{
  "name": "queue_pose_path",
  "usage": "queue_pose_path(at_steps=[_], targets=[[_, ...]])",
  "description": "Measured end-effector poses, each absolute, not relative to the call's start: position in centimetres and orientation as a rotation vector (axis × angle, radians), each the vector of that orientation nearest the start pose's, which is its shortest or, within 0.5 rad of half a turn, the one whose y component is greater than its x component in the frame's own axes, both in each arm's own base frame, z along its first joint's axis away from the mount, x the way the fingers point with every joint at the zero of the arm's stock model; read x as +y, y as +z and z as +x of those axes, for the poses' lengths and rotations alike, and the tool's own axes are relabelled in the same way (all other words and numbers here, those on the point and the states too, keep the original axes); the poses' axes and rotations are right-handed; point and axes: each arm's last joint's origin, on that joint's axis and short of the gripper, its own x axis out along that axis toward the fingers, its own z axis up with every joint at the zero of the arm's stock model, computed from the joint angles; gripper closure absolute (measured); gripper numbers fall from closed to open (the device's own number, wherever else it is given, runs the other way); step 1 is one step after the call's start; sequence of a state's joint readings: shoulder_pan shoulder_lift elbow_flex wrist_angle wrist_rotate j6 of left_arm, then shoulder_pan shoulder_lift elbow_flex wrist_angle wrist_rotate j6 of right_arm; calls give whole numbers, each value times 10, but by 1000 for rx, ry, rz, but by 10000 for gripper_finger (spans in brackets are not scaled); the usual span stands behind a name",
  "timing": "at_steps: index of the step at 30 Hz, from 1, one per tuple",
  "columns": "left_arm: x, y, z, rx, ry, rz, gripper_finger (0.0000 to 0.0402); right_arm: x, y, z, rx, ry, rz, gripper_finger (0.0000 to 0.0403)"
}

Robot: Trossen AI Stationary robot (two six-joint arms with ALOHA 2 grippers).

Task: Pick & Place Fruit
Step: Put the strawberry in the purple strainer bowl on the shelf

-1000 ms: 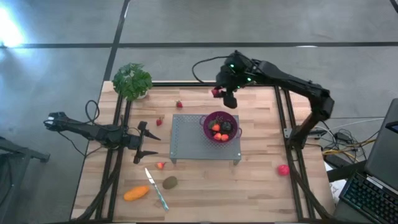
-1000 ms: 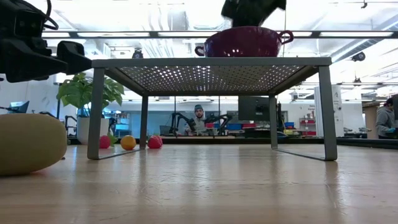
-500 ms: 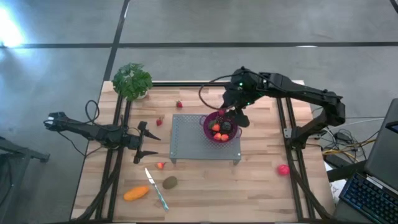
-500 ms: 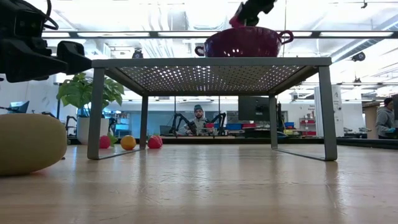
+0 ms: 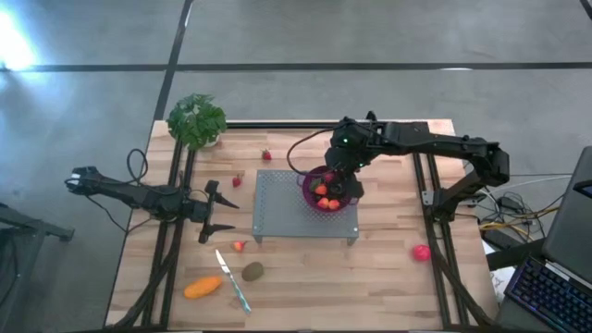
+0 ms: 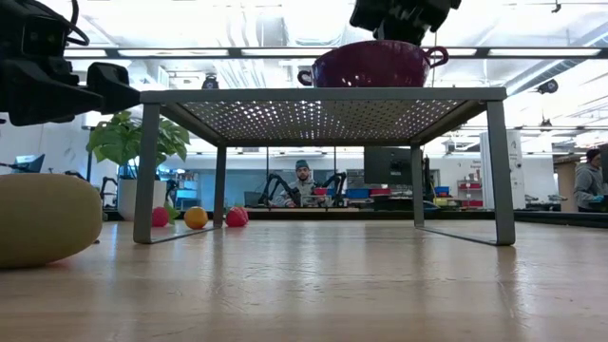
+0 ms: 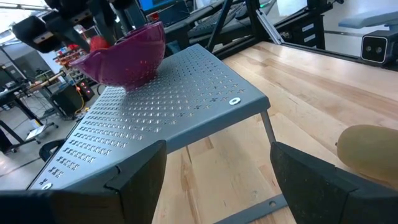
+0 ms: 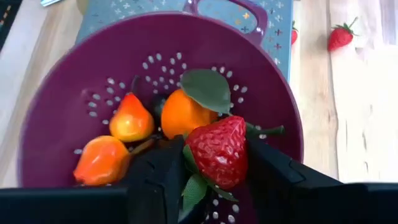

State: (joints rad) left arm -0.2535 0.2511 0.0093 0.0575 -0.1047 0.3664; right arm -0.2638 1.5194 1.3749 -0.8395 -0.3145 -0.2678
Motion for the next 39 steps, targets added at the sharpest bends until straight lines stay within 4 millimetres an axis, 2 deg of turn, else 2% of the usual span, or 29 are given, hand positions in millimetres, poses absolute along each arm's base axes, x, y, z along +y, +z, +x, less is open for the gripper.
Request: queue_pose_path(at_steps=[5, 12, 16, 20, 25, 30, 36, 39], targets=[[-25, 151, 109, 152, -180, 398, 110, -73, 307, 303, 926, 170, 34, 231], [-25, 151, 109, 152, -180, 398, 110, -73, 312, 304, 912, 168, 31, 195], [-25, 151, 109, 152, -180, 397, 110, -73, 322, 303, 886, 165, 22, 188], [-25, 151, 109, 152, -180, 398, 110, -69, 346, 298, 856, 167, 12, 192], [-25, 151, 109, 152, -180, 398, 110, -54, 378, 279, 818, 169, 40, 222], [-25, 151, 109, 153, -180, 398, 110, -31, 398, 246, 764, 194, 63, 283], [-25, 151, 109, 152, -180, 398, 110, -17, 398, 200, 709, 189, 59, 381], [-25, 151, 109, 152, -180, 398, 110, -15, 388, 181, 673, 138, 72, 388]])
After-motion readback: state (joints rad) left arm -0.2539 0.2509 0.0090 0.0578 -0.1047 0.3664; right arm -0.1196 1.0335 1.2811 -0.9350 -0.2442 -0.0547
